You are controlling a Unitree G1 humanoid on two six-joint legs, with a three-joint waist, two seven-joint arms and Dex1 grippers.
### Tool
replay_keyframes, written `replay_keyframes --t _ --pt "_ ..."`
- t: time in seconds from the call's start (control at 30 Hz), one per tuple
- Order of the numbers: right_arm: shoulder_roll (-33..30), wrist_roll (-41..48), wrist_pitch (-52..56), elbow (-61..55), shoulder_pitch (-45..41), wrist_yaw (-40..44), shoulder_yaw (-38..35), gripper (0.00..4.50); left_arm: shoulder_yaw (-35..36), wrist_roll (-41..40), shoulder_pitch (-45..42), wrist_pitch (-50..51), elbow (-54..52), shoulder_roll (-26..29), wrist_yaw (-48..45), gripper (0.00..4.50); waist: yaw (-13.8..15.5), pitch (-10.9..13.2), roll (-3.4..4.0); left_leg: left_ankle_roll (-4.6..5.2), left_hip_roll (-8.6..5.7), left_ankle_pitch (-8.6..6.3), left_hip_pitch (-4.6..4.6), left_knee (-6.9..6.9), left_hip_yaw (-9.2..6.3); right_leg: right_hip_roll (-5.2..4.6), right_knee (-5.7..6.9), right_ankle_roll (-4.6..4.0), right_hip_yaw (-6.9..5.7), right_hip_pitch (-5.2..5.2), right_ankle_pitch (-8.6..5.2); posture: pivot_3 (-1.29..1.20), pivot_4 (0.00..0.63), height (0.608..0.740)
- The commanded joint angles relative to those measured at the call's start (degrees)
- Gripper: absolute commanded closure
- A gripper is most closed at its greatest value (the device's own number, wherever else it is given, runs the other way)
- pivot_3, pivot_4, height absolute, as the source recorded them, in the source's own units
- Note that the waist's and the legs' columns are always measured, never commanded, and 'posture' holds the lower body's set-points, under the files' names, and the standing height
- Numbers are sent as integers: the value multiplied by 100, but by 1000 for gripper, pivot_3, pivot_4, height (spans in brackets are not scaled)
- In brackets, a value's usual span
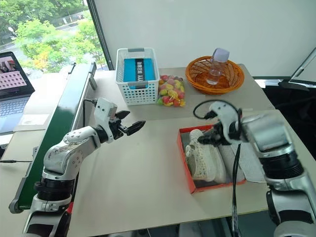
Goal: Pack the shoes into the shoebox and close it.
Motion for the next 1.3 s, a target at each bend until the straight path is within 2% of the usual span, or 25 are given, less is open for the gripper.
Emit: replay_keyframes --t 0.03,0.17,0.23,0.33,0.4,0.53,0.57,0.6,0.63,0.7,0.8,0.9,1.0,1.07,1.17,1.23,1.3 --pt "-109 578 582 -528 -380 162 -652 69 -73 50 -270 -268 108 124 -333 0 -8 0 0 0 1 0 0 0 0 1 2 0 0 -1 0 0 150 740" --pt "-100 1166 600 -789 -378 61 -1229 69 -186 92 -444 -375 289 211 -677 0 -7 1 -1 0 0 0 -2 1 4 -1 1 0 1 1 0 0 150 740" --pt "-11 1174 438 -1253 -129 -84 -1608 69 -310 72 -508 -375 281 305 -977 0 1 1 -2 1 0 0 -2 6 8 -2 2 1 4 2 1 0 150 740" --pt "-396 1629 576 -1876 551 124 -1949 69 -568 -70 -592 -314 146 533 -1674 0 38 2 -2 1 0 0 -7 16 6 -1 4 3 0 4 2 0 150 740" --pt "-539 2035 600 -2177 956 248 -2444 574 -829 -149 -660 -351 54 776 -2353 0 21 2 -2 2 0 -1 -12 22 11 -4 3 5 3 2 3 0 150 740" --pt "-754 2617 600 -2495 1489 174 -3185 1619 -1128 -112 -928 -470 263 918 -2995 0 -2 3 0 5 3 0 -8 26 18 -1 7 5 12 1 5 0 150 740" --pt "-826 2787 600 -2605 1688 109 -3402 1910 -1197 -76 -1035 -545 386 918 -3155 0 -2 3 0 5 4 0 -3 30 19 0 9 4 12 4 6 0 150 740" --pt "-877 2935 600 -2676 1829 43 -3559 2397 -1240 -50 -1108 -596 474 915 -3265 0 2 3 -1 5 5 0 0 31 21 0 10 4 12 5 6 0 150 740" --pt "-952 3124 600 -2760 2091 -33 -3811 2651 -1304 -25 -1205 -645 581 898 -3387 0 2 3 0 5 8 0 2 33 22 2 9 2 12 8 7 0 150 740" --pt "-1110 3467 600 -2940 2738 -182 -4332 3446 -1429 22 -1372 -729 760 870 -3633 0 9 3 -1 6 8 0 3 38 24 1 10 2 13 9 8 0 150 740" --pt "-1180 3980 600 -3233 4062 -372 -5419 4419 -1571 11 -1590 -809 917 792 -4004 0 45 3 -1 13 8 -4 -5 54 24 2 12 5 14 12 8 0 150 740" --pt "-892 4460 600 -3447 5591 -592 -6719 4419 -1781 123 -1764 -976 1001 790 -4408 0 68 3 -1 27 7 -12 -16 78 21 2 20 12 11 15 7 0 150 740" --pt "-154 4785 600 -3335 7040 -934 -7760 4419 -1881 256 -1935 -1168 1150 730 -4600 0 77 2 -2 31 7 -15 -11 90 20 4 15 21 11 28 13 0 150 740" --pt "502 5197 600 -3187 7451 -1116 -8290 4419 -1913 329 -2021 -1251 1201 675 -4637 0 74 1 -1 33 7 -17 1 96 18 1 12 25 12 42 13 0 150 740" --pt "1201 5439 334 -3346 7957 -1291 -8435 4419 -1910 358 -2063 -1207 1190 583 -4618 0 -7 -2 6 25 16 -24 17 96 17 -7 -4 27 18 62 -19 0 150 740" --pt "1556 5279 3 -3325 8109 -1530 -8137 4419 -1933 400 -2033 -1207 1140 571 -4636 0 -74 -5 10 -4 15 -48 34 94 23 -19 -4 26 36 72 -19 0 150 740" --pt "1805 4944 -359 -3106 7917 -1850 -7647 4419 -1945 452 -2007 -1211 1126 584 -4618 0 -186 -5 10 -2 17 -53 52 92 26 -33 -8 25 56 83 -20 0 150 740"
